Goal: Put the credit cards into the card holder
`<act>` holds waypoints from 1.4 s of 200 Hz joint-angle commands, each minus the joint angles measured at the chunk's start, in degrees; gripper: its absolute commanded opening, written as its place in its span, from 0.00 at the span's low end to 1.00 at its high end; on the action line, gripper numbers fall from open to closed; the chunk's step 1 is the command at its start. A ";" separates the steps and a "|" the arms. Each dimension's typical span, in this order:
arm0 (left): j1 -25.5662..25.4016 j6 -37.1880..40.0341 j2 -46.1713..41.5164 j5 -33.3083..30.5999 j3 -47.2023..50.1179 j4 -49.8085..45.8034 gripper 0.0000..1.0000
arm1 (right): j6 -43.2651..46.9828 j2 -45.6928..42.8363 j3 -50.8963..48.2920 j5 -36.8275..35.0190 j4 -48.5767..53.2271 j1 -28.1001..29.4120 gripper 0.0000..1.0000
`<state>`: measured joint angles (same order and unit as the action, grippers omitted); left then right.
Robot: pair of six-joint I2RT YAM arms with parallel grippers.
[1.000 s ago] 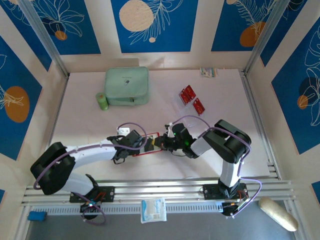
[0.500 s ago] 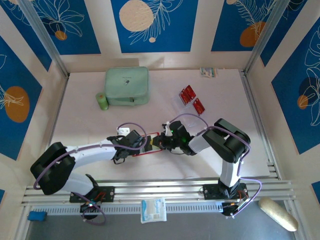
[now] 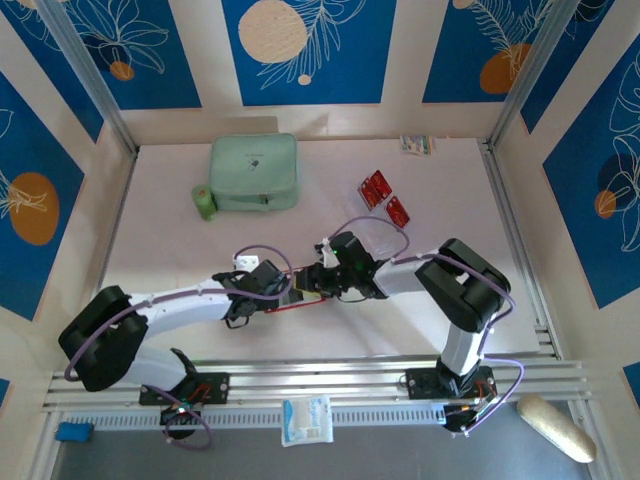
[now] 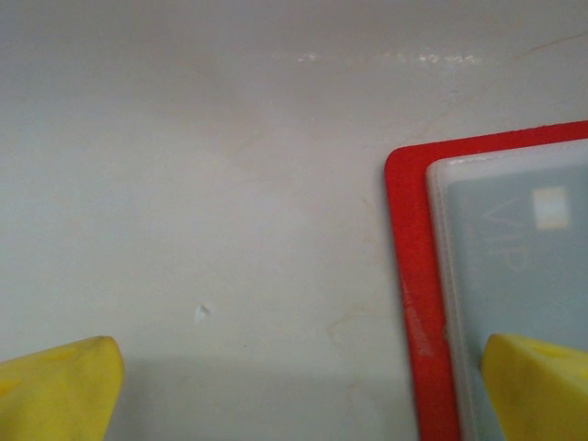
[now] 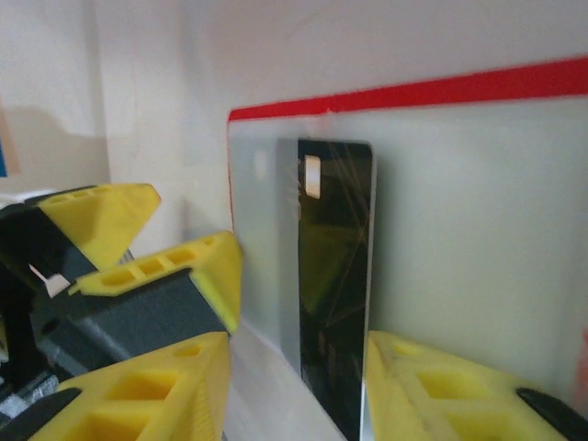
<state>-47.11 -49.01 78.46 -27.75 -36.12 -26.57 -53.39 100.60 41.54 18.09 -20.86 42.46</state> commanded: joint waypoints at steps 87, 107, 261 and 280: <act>1.48 -0.07 0.56 -0.77 1.93 -1.64 1.00 | 13.43 1.93 12.83 -2.32 21.81 0.08 0.10; 1.50 0.06 0.40 -0.91 2.01 -1.44 1.00 | 13.56 3.72 14.10 -2.35 22.03 0.52 0.09; 6.98 1.23 -6.57 1.09 -0.07 -4.53 1.00 | 12.32 4.54 18.39 -1.95 24.06 2.88 0.01; 8.37 1.16 -6.11 2.11 0.71 -4.15 1.00 | 13.03 2.82 18.14 -2.74 25.09 2.12 0.01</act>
<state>-40.53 -48.49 72.55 -27.11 -35.42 -29.08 -40.88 107.48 60.47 15.68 2.11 45.74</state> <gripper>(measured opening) 0.996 0.061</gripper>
